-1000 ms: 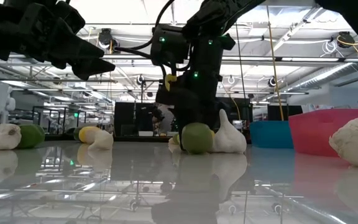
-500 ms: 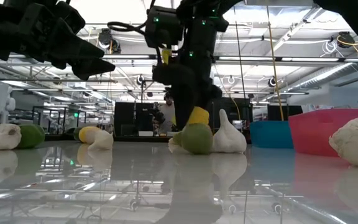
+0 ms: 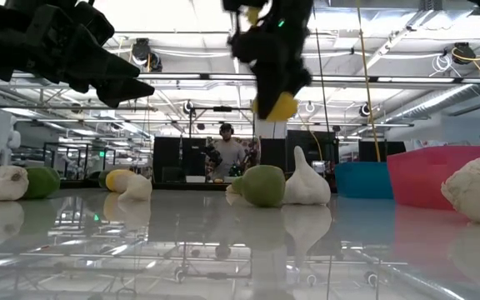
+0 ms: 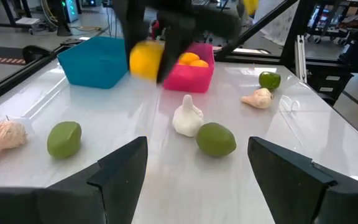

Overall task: Sort produce into baskets
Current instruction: Put the yellow lemon into the pink bin

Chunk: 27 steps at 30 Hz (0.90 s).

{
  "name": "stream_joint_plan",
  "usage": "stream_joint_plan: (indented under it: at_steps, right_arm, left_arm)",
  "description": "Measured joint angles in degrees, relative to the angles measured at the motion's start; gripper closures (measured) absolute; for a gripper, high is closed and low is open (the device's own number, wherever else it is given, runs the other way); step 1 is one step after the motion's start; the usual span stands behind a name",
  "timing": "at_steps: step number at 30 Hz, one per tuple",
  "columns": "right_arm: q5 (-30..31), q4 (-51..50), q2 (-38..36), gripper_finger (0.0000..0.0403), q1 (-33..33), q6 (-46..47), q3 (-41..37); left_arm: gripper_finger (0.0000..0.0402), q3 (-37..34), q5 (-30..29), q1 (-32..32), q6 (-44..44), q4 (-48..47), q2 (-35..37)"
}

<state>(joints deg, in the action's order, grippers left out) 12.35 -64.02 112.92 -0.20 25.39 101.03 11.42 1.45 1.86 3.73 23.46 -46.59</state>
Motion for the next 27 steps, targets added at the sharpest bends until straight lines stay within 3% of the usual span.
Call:
stream_joint_plan:
  at_steps: [5,18,27]
  right_arm:
    - [4.1,-2.5,-9.8,0.0221,1.5,6.1,-7.4]
    - [5.8,-2.2,-41.0,0.022,9.8,33.9,-37.8]
    - [5.6,-2.2,-54.1,0.022,14.4,43.0,-46.3]
  left_arm:
    - [0.0116,0.0,0.0,0.0,0.0,0.0,0.0]
    - [0.0116,0.0,0.0,0.0,0.3,0.0,0.0]
    - [0.0116,0.0,0.0,0.0,0.3,0.1,0.0]
